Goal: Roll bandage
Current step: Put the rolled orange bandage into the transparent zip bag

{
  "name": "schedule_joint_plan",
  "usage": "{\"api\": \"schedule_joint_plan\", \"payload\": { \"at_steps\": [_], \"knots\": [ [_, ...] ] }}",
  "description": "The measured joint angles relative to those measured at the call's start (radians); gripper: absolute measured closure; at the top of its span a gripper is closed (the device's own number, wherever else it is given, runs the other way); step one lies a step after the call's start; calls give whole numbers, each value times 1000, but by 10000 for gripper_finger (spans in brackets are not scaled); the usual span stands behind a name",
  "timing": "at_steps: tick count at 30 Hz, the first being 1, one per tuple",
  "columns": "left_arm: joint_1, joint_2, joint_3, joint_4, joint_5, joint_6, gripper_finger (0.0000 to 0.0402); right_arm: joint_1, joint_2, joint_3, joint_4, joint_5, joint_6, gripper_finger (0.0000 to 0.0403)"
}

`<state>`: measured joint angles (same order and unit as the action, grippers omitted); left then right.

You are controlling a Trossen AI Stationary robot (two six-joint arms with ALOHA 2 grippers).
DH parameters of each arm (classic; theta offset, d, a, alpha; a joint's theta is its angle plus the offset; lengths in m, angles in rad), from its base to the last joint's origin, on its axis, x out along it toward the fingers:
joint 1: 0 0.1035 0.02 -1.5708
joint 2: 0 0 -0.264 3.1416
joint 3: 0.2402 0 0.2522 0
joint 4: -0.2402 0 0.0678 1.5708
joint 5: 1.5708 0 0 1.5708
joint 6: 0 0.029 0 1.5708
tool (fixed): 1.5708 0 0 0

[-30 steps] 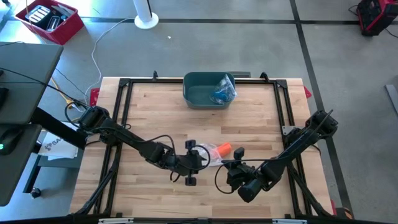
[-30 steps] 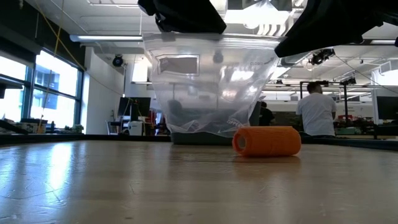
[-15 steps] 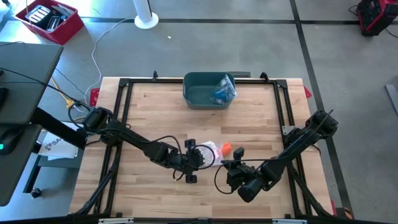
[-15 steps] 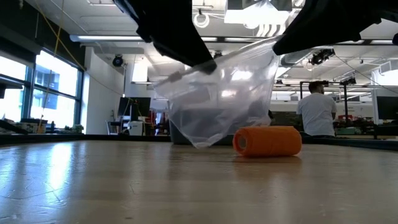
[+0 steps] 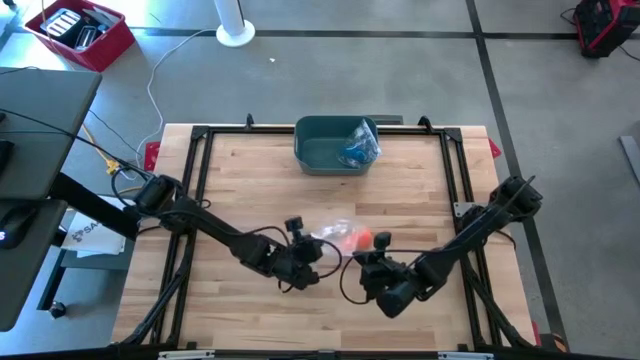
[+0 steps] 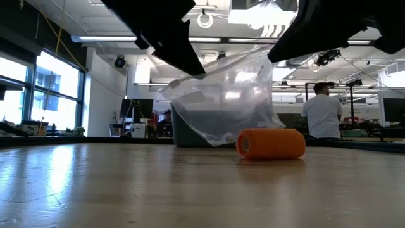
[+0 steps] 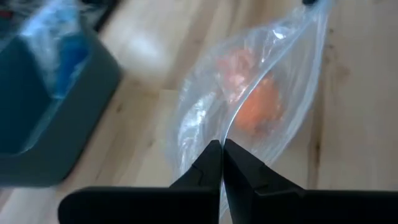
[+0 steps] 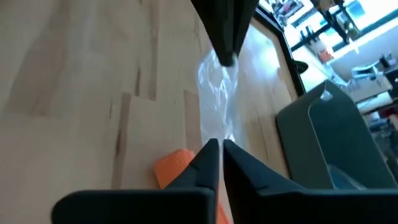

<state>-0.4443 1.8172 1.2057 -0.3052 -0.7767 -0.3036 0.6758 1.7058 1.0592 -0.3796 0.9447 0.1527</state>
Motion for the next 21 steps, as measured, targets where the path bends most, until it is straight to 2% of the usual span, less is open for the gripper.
{"api": "schedule_joint_plan", "payload": {
  "at_steps": [3,8,11,13,15,18,20,21],
  "knots": [
    [-25,0,0,-22,-69,-57,400,-24,-1,0,-5,-4,31,367],
    [-73,0,0,-137,-192,-220,401,-41,-95,0,-117,-61,226,281],
    [-91,0,0,-192,-201,-316,401,-36,-186,0,-219,-133,364,235],
    [-101,-1,0,-217,-197,-372,401,-19,-241,0,-268,-138,402,218],
    [-109,-1,0,-224,-173,-417,401,12,-276,-8,-253,-93,366,212],
    [-121,-1,0,-191,-130,-421,401,46,-286,-26,-143,-58,213,210],
    [-124,-1,0,-144,-99,-383,401,39,-275,-41,-11,-134,78,210],
    [-127,-1,0,-113,-80,-352,401,27,-261,-46,65,-214,2,210]
  ]
}}
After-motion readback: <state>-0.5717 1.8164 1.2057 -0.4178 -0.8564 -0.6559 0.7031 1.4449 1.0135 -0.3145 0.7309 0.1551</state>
